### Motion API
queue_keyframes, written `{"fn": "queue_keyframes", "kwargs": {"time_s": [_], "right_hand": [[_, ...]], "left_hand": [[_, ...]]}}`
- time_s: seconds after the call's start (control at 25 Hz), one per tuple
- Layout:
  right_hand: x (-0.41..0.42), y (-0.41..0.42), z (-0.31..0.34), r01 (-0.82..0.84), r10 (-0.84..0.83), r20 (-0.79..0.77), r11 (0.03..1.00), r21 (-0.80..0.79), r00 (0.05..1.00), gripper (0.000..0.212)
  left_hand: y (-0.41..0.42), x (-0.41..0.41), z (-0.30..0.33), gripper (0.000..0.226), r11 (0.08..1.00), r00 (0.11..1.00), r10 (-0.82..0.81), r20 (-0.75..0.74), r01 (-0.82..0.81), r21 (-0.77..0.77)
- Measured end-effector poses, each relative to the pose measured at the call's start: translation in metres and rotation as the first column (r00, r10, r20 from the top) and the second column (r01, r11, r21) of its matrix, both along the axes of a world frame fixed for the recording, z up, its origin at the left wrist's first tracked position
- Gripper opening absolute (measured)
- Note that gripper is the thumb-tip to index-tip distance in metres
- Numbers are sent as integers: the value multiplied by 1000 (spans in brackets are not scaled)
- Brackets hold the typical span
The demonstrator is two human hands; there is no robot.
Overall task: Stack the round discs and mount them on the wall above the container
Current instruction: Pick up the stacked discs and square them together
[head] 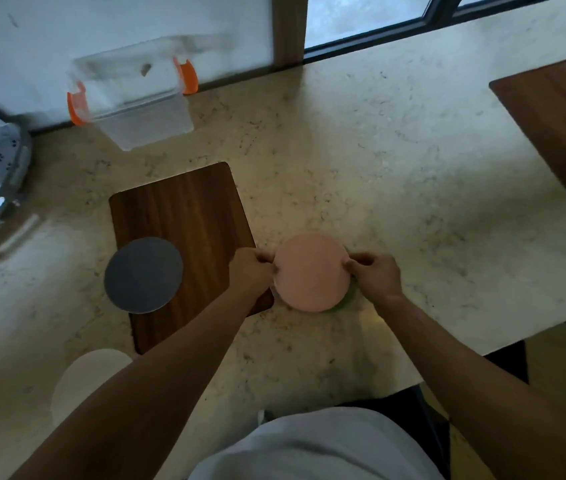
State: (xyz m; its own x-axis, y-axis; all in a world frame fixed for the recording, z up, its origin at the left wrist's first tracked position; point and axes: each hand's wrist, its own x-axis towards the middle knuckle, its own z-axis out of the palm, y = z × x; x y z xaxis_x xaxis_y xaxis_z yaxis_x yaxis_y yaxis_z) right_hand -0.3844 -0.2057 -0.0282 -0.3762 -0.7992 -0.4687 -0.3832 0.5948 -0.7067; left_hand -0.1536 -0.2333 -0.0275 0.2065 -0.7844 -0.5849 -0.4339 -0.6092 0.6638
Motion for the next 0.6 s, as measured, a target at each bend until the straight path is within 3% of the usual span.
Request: {"fn": "queue_keyframes", "kwargs": {"time_s": [0.12,0.32,0.6], "right_hand": [[-18,4,-5,17,-17,-35,1000,18,999,22],[-20,6,-16,-41,43,-120,999,17,992,21],[-14,7,-20,-70,58,-222,997,-45,973,21]], "left_hand": [[1,-22,-5,12,994,990,-99,99,102,-31],[2,-34,-7,15,963,942,-206,266,243,-114],[5,-40,-10,26,945,905,-249,344,305,-119]]}}
